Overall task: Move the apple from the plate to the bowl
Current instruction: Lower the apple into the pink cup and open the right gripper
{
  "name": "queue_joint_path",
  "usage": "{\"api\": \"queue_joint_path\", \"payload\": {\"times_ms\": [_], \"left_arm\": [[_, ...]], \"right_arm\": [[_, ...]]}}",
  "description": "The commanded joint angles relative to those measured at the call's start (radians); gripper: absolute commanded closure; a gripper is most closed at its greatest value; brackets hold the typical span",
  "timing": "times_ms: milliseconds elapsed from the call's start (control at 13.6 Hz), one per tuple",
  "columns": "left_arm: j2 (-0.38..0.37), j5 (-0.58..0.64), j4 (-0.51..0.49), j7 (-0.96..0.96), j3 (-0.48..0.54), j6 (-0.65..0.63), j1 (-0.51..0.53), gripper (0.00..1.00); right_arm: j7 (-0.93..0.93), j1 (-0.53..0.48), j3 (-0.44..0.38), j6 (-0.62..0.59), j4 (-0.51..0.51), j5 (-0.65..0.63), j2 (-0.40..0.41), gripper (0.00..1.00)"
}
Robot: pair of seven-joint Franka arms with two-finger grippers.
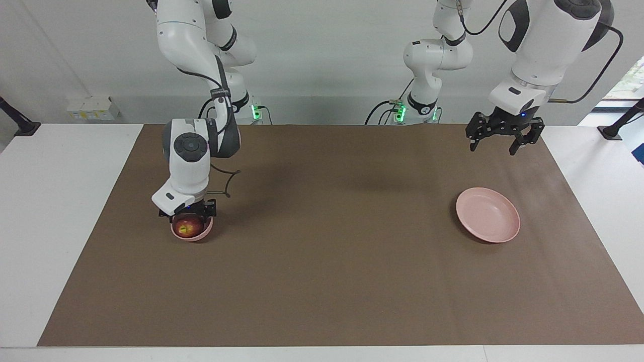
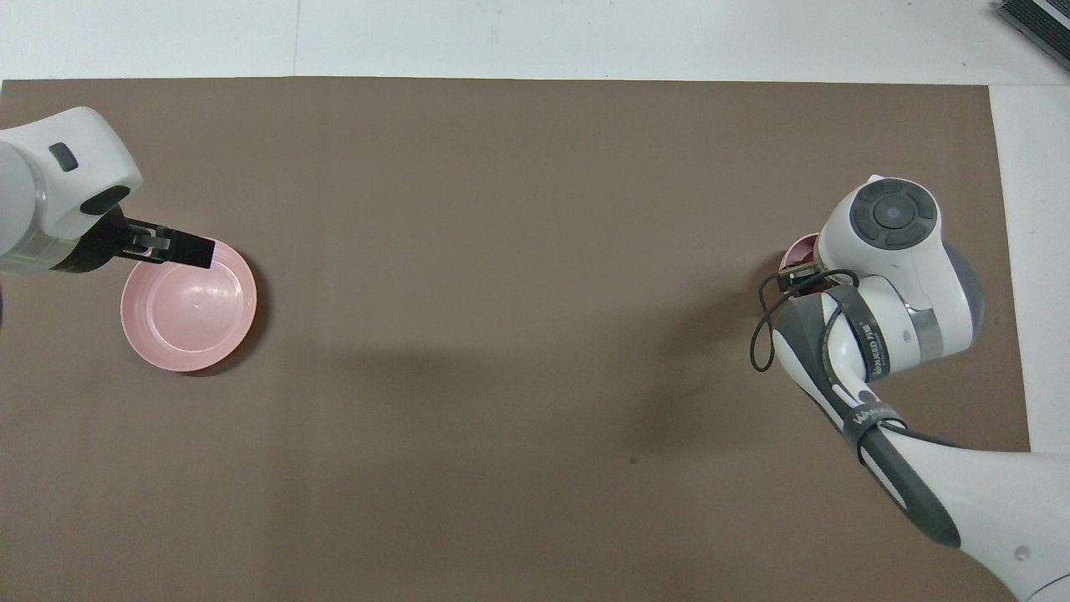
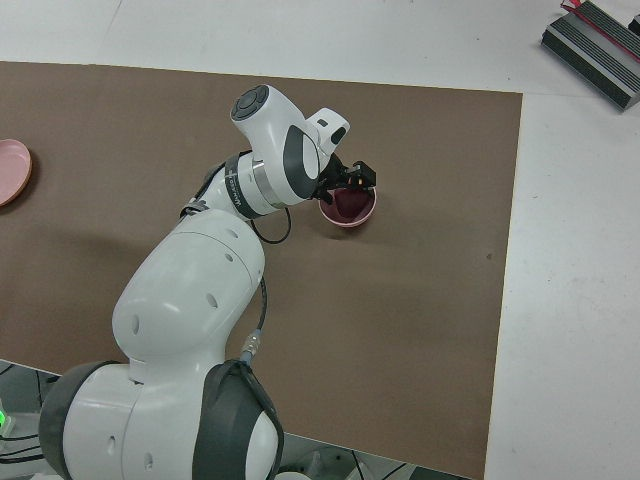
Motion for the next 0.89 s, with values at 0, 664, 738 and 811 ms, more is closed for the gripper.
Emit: {"api": "queue_joint_path", "payload": {"times_ms": [0,664,738,811], "left_arm": [[0.045,-0.004,0.071,0.016,-0.004,-0.091,0.035,0.0],[0.059,-0.014,0.085,0.008,-0.001,-0.082,0.018,0.0],[0.057,-0.014,0.08,0.008,-0.001,-0.078,0.018,0.0],[0.056,-0.015,0.078,0.008,-0.001,-0.072,0.018,0.0]], "right_arm": [[0.016,-0.007,0.023,-0.04,0.007,0.062,-0.067,0.0],[-0.031,-0.026,0.06,-0.471,0.176,0.333,-0.329,0.0],[-0.063,-0.033,0.049,-0.502,0.176,0.354,-0.358,0.0],[-0.079,-0.045,0.035,-0.534,0.176,0.357,-0.382,0.0]]}}
